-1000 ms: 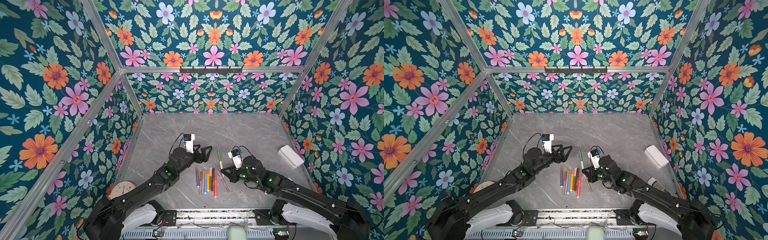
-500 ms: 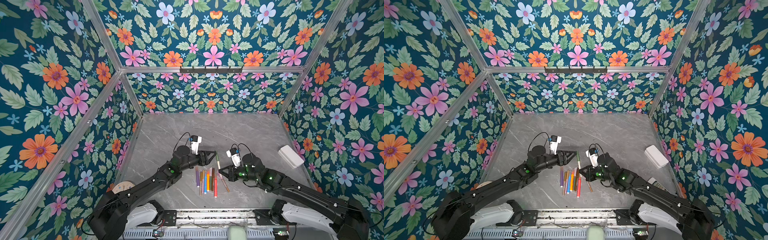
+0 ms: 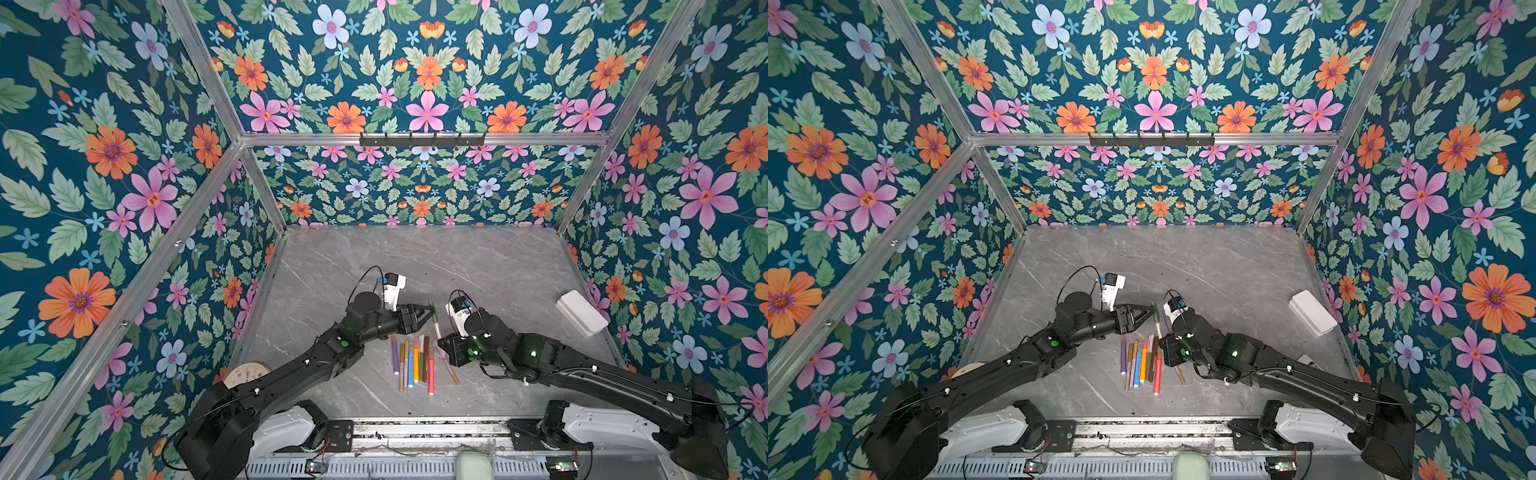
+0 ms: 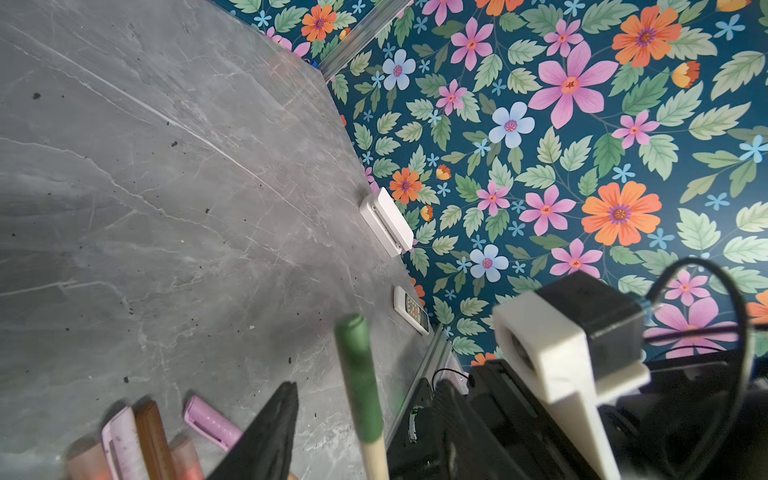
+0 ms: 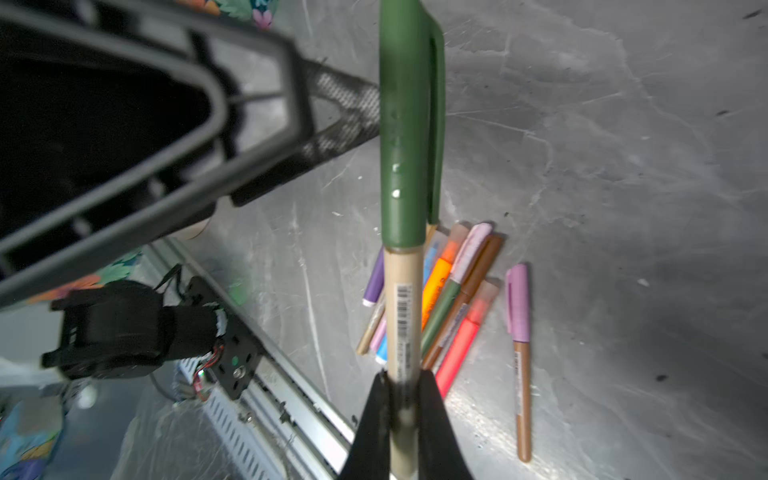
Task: Open the pen caps
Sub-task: 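Lift the green-capped marker with the right gripper while the left gripper approaches it, then close the left gripper on the green cap of the held marker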
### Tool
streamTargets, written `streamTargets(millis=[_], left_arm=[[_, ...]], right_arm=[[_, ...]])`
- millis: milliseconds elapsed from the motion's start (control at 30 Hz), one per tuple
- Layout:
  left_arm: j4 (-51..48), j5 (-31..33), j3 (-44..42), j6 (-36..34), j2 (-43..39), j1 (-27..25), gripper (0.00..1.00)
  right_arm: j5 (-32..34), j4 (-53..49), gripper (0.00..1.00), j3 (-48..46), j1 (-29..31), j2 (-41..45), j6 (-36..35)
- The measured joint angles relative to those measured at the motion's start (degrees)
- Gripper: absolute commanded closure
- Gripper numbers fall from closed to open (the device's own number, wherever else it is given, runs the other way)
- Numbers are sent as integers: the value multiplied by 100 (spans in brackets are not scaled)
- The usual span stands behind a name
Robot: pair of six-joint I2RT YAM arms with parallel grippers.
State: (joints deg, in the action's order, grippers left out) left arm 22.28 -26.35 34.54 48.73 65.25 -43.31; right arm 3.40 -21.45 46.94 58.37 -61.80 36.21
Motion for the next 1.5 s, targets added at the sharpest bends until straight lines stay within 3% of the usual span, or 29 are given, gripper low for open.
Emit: streamTargets(millis=[267, 1200, 1300, 1500], left_arm=[[-28, 42, 192, 37, 278, -57, 44], [-24, -52, 492, 39, 935, -254, 50], [-22, -57, 535, 39, 1025, -258, 55], [11, -76, 564, 57, 1167, -275, 80]], right_arm=[[271, -280, 100, 127, 22, -61, -85], [114, -262, 100, 136, 24, -203, -173], [101, -260, 100, 72, 24, -155, -170], [13, -258, 100, -42, 24, -35, -160]])
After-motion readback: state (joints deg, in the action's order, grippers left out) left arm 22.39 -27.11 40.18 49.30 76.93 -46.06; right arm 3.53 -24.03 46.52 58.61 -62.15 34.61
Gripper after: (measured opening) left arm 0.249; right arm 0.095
